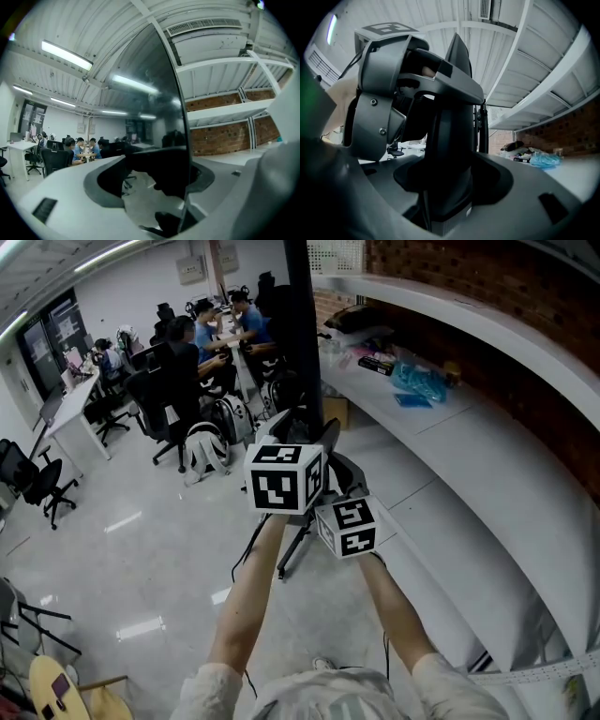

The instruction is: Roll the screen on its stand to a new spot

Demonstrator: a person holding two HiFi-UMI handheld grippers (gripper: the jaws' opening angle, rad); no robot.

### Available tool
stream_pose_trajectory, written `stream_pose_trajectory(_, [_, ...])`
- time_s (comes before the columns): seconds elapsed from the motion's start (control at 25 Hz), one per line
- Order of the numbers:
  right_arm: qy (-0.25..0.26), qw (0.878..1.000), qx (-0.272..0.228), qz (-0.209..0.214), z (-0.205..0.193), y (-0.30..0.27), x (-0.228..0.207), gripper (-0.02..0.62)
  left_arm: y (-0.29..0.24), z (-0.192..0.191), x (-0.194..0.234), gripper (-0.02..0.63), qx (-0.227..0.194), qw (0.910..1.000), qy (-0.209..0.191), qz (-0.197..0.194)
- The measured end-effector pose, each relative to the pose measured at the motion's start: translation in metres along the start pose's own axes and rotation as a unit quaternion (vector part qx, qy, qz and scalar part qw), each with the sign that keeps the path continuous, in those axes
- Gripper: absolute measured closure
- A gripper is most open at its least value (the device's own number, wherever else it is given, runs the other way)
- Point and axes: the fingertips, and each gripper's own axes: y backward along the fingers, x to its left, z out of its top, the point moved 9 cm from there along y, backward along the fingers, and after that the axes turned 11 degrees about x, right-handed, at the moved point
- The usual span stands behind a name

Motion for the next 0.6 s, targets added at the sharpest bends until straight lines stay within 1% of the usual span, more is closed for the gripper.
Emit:
stream_pose_trajectory(0.32, [-0.005, 1.000, -0.008, -0.004, 0.000, 0.002, 0.008, 0.345, 0.007, -0.001, 0.003, 0.272, -0.006, 1.0000, -0.002, -0.003])
stream_pose_trajectory(0.6, [-0.004, 1.000, -0.009, -0.012, -0.001, 0.015, 0.026, 0.345, 0.028, -0.007, 0.002, 0.273, -0.011, 0.9998, 0.002, -0.016])
